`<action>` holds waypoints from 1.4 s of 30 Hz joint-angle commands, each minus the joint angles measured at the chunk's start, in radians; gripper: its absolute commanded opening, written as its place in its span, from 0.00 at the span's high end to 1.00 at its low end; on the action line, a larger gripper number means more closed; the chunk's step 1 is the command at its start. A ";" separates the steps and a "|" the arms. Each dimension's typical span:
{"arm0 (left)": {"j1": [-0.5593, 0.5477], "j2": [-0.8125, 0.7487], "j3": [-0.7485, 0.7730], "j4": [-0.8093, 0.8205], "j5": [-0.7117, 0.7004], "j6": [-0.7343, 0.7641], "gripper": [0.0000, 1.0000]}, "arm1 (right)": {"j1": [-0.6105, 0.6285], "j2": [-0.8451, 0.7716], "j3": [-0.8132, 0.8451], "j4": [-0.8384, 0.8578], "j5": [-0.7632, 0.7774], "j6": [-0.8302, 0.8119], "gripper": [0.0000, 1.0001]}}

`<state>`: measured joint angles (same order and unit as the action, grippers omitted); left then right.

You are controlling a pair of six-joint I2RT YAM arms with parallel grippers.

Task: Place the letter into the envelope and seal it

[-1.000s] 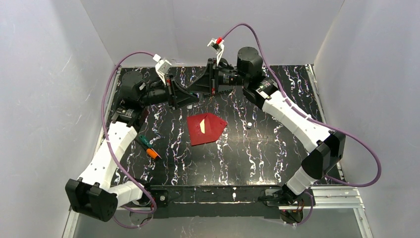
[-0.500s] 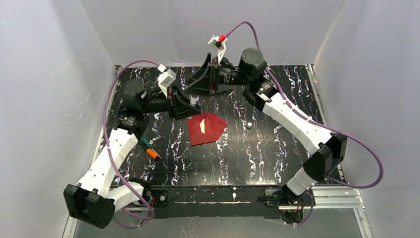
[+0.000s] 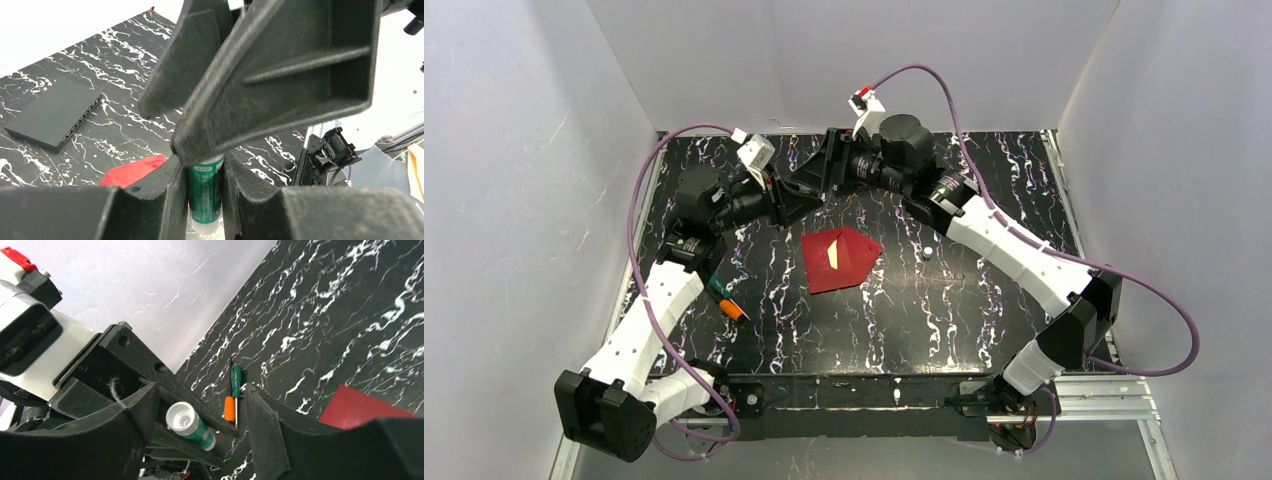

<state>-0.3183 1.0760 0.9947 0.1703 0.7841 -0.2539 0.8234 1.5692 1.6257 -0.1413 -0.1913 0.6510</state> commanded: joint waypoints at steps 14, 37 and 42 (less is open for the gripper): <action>0.002 0.071 0.192 -0.101 0.313 -0.090 1.00 | -0.034 -0.122 -0.050 0.150 -0.382 -0.150 0.46; 0.001 0.046 0.253 -0.039 0.553 -0.108 1.00 | -0.058 -0.164 -0.208 0.484 -0.452 0.066 0.58; 0.002 0.029 0.247 -0.037 0.539 -0.103 1.00 | -0.058 -0.156 -0.206 0.500 -0.479 0.078 0.69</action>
<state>-0.3088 1.1534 1.2129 0.0959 1.2526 -0.3511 0.7715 1.4254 1.4178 0.2691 -0.6586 0.6991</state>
